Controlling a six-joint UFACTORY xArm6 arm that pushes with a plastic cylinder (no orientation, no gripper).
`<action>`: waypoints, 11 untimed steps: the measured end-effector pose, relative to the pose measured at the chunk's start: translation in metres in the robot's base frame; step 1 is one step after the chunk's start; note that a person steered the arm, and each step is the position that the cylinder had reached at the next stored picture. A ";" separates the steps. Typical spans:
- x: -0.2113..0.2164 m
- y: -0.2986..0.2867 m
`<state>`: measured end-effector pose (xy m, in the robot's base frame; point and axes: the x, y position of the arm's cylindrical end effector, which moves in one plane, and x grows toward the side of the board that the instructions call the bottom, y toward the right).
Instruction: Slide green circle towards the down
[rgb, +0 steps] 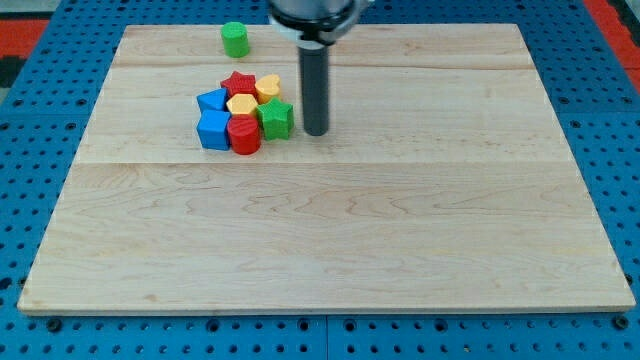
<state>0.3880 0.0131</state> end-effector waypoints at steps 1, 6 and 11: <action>-0.053 0.033; -0.196 -0.097; -0.103 -0.267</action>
